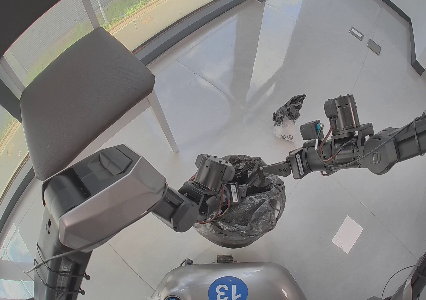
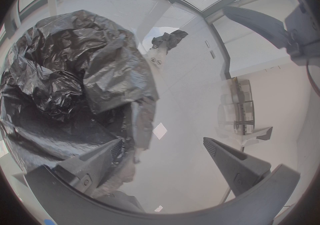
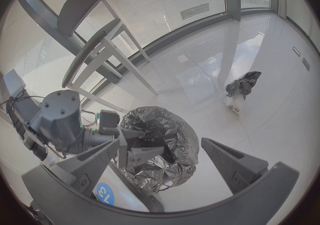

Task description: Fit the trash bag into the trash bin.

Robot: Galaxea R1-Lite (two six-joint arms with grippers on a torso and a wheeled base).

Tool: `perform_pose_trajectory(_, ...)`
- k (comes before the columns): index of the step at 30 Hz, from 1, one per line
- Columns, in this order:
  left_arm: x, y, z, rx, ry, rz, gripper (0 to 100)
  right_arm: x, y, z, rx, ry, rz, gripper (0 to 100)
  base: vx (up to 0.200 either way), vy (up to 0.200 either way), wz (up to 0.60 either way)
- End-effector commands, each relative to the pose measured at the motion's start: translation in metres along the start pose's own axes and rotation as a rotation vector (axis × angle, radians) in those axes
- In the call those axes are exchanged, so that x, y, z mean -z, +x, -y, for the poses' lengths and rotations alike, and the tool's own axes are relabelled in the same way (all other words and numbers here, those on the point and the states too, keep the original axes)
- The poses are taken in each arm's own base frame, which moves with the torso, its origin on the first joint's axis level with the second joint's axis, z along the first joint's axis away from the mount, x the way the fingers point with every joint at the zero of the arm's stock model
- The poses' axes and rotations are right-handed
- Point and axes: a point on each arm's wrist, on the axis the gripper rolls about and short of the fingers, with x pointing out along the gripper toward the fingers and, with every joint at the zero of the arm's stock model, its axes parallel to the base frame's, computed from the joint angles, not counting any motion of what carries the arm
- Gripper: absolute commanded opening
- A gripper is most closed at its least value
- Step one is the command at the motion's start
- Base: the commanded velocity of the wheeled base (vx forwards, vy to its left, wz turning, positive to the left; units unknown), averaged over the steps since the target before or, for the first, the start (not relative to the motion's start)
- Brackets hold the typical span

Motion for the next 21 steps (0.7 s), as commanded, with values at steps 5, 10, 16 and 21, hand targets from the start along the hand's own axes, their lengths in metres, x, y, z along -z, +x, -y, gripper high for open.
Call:
perform_pose_trajectory(5, -0.001, -0.007, 0.043, 0.096, -0.057, 0.019, 100, 0.0, 0.0, 0.001, 0.002, 0.002, 0.002, 100, 0.0, 0.0, 0.0)
perform_pose_trajectory(10, 0.013, -0.01, 0.063, 0.129, -0.066, -0.017, 100, 0.0, 0.0, 0.001, 0.003, 0.002, 0.0, 100, 0.0, 0.0, 0.0)
perform_pose_trajectory(16, 0.033, 0.006, 0.067, 0.127, -0.05, -0.045, 100, -0.002, -0.005, 0.0, 0.004, 0.001, 0.012, 100, 0.0, 0.0, 0.0)
perform_pose_trajectory(21, 0.04, 0.02, 0.06, 0.102, -0.05, -0.055, 100, 0.0, -0.009, -0.001, 0.005, 0.004, 0.009, 100, 0.0, 0.0, 0.0)
